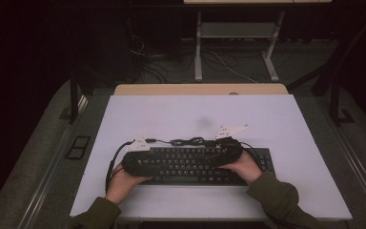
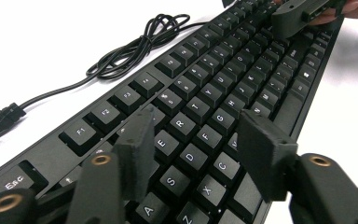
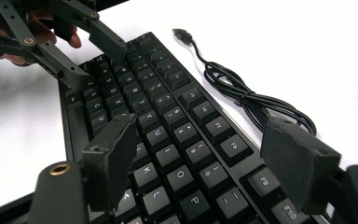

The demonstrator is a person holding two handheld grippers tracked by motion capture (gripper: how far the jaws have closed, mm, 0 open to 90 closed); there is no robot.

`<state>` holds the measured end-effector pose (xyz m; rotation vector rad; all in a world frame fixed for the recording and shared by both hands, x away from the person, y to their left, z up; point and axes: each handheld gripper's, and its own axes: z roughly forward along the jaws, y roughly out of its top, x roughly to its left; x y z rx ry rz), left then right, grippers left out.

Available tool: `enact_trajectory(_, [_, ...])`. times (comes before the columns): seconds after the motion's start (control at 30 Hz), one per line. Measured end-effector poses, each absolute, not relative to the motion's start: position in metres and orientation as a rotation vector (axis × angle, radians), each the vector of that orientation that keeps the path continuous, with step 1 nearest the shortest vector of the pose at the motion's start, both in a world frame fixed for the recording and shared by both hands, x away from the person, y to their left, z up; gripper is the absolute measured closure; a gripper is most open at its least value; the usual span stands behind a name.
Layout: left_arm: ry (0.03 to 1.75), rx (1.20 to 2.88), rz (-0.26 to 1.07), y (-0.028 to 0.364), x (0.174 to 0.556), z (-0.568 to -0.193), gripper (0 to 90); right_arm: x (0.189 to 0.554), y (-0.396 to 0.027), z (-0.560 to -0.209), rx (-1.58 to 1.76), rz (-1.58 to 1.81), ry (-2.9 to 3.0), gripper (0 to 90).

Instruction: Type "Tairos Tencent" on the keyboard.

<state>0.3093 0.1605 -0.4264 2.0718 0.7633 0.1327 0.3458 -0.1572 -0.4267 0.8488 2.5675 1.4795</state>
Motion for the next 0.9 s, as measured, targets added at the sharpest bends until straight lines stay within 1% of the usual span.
enact_trajectory(0.2, [0.743,2.070,0.119,0.159,0.307,-0.426,42.0,0.343,-0.165,-0.427,0.858,1.476,2.564,26.5])
enact_trajectory(0.3, [0.733,2.075,0.105,0.159,0.305,-0.426,44.9,0.343,-0.167,-0.427,0.862,1.479,2.562,26.4])
enact_trajectory(0.4, [0.714,2.074,0.091,0.159,0.304,-0.426,52.5,0.343,-0.168,-0.428,0.861,1.479,2.560,26.2])
enact_trajectory(0.7, [0.637,2.091,0.025,0.156,0.298,-0.424,83.2,0.344,-0.168,-0.428,0.868,1.472,2.564,25.9])
enact_trajectory(0.77, [0.612,2.105,0.001,0.154,0.297,-0.425,88.5,0.344,-0.168,-0.428,0.869,1.472,2.564,25.9])
enact_trajectory(0.9, [0.592,2.136,-0.017,0.150,0.296,-0.428,89.2,0.344,-0.168,-0.428,0.869,1.473,2.563,25.9])
